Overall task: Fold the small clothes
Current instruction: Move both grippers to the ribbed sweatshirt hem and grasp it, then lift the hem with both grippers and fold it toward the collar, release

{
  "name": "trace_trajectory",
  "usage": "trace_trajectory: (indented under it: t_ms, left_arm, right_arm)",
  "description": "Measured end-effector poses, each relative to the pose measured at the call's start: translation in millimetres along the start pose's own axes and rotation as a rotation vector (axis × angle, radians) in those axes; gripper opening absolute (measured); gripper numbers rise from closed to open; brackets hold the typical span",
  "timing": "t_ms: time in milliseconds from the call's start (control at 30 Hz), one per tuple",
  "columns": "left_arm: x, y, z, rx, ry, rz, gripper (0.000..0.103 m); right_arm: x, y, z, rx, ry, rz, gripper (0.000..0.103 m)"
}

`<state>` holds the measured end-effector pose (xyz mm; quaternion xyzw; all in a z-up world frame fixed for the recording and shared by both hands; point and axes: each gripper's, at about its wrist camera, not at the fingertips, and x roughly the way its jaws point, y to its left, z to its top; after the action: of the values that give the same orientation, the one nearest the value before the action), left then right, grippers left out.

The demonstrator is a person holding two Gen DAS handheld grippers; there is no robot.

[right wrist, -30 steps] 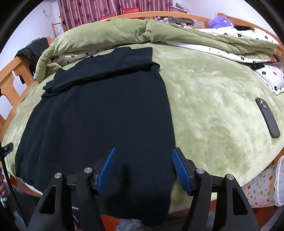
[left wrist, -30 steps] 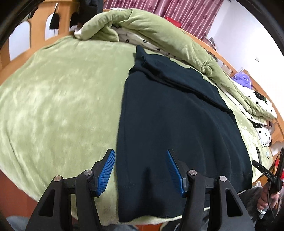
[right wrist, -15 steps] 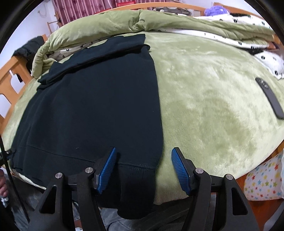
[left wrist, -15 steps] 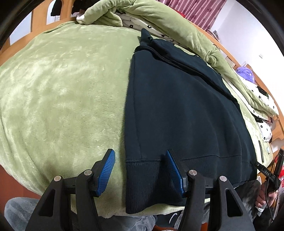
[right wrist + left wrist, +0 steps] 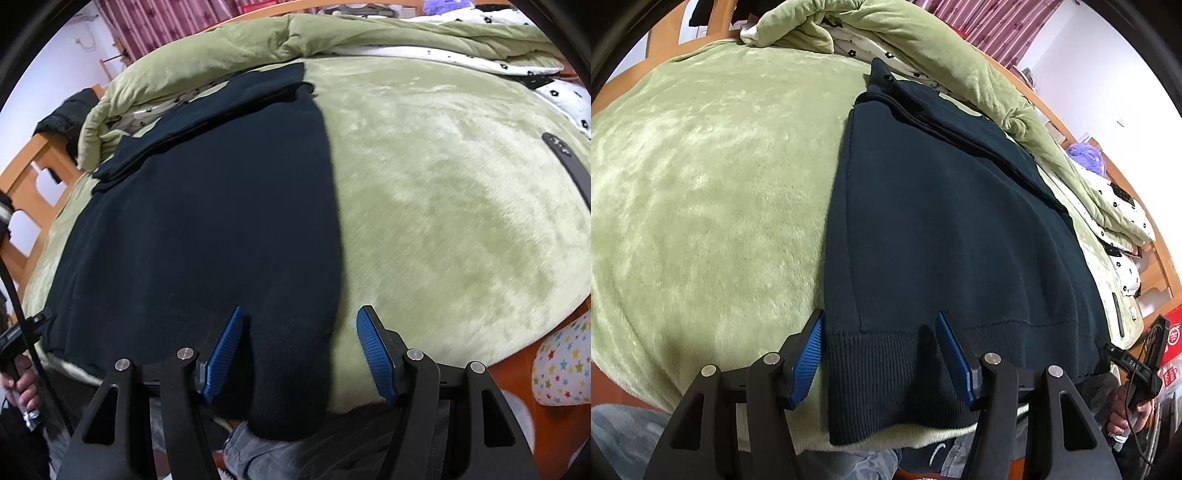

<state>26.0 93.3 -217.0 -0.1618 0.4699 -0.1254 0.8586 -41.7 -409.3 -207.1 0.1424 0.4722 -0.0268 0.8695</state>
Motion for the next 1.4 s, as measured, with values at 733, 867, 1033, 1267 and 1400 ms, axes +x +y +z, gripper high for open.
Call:
trace_trajectory:
  t_ms: [733, 867, 1033, 1267, 1400]
  left_arm:
    - [-47, -6, 17, -0.073, -0.147, -0.196, 0.019]
    - [-63, -17, 38, -0.082, -0.18, -0.191, 0.018]
    - [-83, -32, 72, -0.083, -0.215, -0.173, 0.017]
    - [-87, -50, 120, -0.092, -0.244, -0.15, 0.016]
    - [-72, -54, 148, -0.109, -0.245, -0.136, 0.016]
  right_arm:
    - [-52, 25, 23, 0.052, -0.149, 0.211, 0.017]
    - [-69, 36, 41, 0.05, -0.193, 0.198, 0.017]
    - [-84, 51, 69, 0.072, -0.226, 0.208, 0.017]
    - [-89, 66, 120, 0.126, -0.243, 0.221, 0.017]
    - [-79, 66, 151, 0.148, -0.246, 0.234, 0.017]
